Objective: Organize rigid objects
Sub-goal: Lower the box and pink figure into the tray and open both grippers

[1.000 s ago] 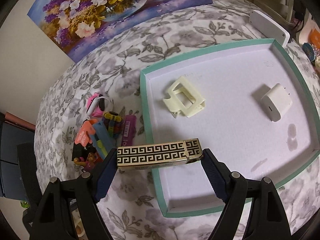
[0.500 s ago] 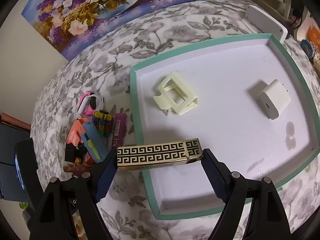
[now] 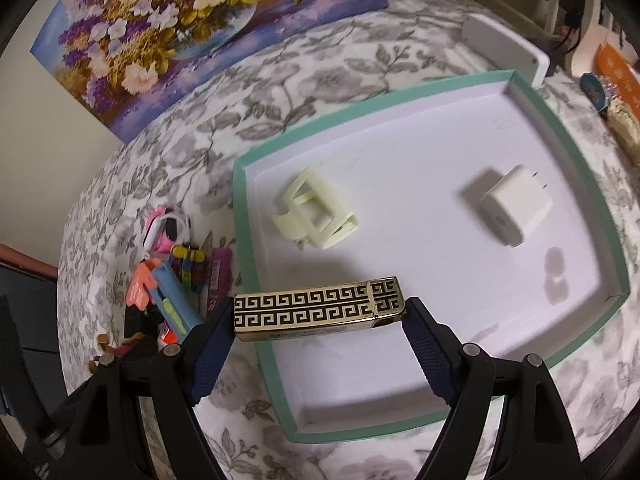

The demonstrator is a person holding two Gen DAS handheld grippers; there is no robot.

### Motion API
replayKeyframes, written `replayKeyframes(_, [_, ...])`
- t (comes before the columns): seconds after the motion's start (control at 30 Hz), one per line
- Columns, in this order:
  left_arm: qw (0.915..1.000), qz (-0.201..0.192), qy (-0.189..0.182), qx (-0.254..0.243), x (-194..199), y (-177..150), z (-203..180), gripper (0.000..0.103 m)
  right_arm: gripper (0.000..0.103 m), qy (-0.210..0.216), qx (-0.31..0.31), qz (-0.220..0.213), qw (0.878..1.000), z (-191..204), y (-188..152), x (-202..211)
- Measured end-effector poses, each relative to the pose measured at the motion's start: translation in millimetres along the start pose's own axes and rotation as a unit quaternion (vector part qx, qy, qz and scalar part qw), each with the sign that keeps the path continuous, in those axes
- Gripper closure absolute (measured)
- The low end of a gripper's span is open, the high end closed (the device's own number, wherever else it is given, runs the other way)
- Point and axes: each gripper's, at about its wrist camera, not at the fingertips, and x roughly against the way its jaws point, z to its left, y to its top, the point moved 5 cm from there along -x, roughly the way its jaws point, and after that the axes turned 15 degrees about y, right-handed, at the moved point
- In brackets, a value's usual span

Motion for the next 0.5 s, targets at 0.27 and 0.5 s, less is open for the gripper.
replayKeyframes(0.27, [0.9988,-0.042,-0.015,-0.021,39,1,-25,0.053,0.019,-0.089,-0.007,-0.025,0.996,-46,11,23])
replayKeyframes(0.5, [0.9934,-0.066,-0.026,-0.090,54,-12,-79,0.053,0.019,-0.152,-0.048,-0.055,0.986,-107,19,56])
